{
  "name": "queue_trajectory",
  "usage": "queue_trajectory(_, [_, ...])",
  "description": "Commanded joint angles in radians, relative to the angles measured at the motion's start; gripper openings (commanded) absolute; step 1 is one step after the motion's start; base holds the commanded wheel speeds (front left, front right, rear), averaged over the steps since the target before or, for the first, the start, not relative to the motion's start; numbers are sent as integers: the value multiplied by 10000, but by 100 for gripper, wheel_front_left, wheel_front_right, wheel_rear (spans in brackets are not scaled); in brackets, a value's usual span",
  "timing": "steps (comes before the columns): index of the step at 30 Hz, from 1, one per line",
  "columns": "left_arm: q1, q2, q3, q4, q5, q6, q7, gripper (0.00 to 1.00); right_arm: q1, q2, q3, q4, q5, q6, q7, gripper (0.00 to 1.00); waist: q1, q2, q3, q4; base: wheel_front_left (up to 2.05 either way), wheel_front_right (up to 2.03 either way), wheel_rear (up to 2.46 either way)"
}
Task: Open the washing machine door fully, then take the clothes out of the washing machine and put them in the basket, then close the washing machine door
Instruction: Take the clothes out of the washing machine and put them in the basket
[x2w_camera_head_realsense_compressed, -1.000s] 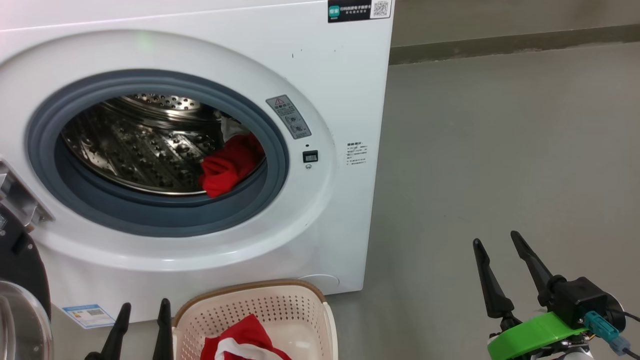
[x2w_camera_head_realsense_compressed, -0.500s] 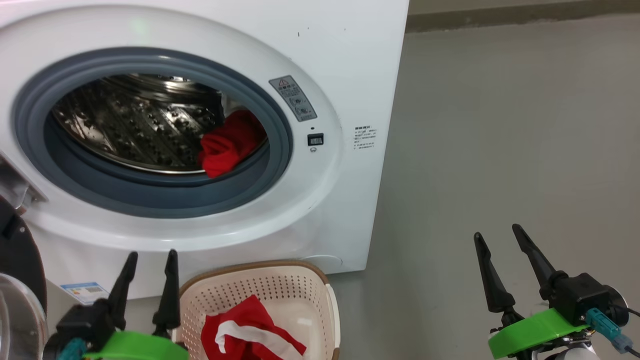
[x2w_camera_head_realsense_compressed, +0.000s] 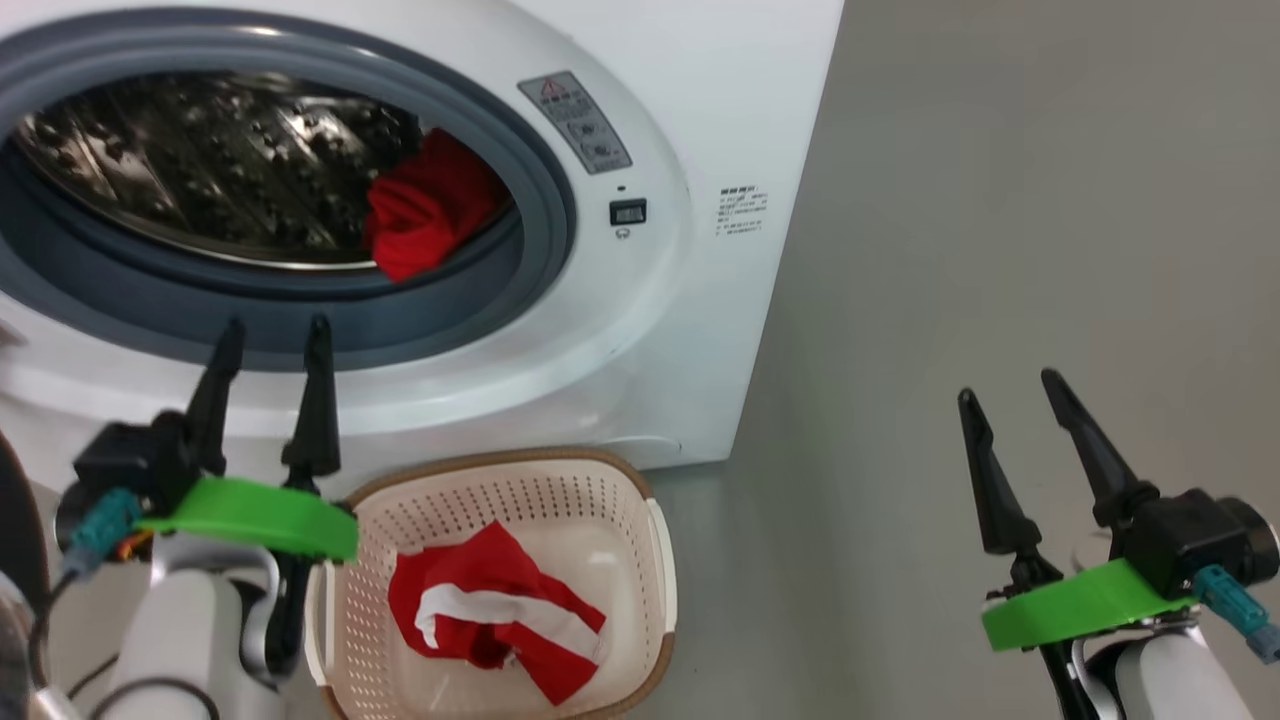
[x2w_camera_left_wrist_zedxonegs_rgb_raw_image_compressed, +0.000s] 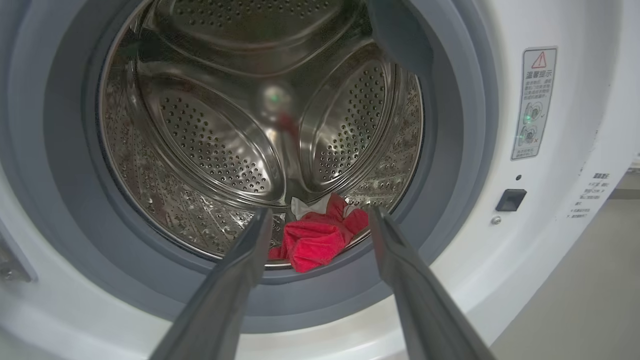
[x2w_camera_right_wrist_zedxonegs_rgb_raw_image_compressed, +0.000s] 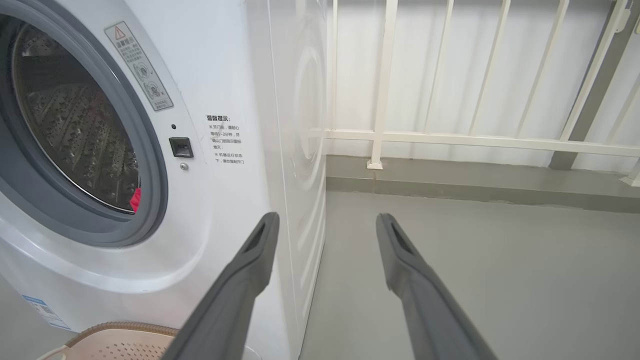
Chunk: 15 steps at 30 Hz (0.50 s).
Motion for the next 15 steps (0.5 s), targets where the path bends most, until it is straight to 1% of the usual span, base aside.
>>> queue_trajectory(1, [-592, 311, 244, -26, -110, -53, -120, 100, -433, -37, 183, -393, -112, 48, -65, 100, 0, -1, 695, -43, 0, 0, 0])
queue_trajectory(8, [-1932, 444, 117, 714, -814, -56, -120, 100, -822, -37, 157, -685, -155, 48, -65, 100, 0, -1, 1582, -77, 0, 0, 0])
queue_trajectory(15, [-2983, 734, -40, 1313, -1020, -56, -120, 100, -1103, -37, 82, -889, -203, 48, -65, 100, 0, -1, 2254, -102, 0, 0, 0])
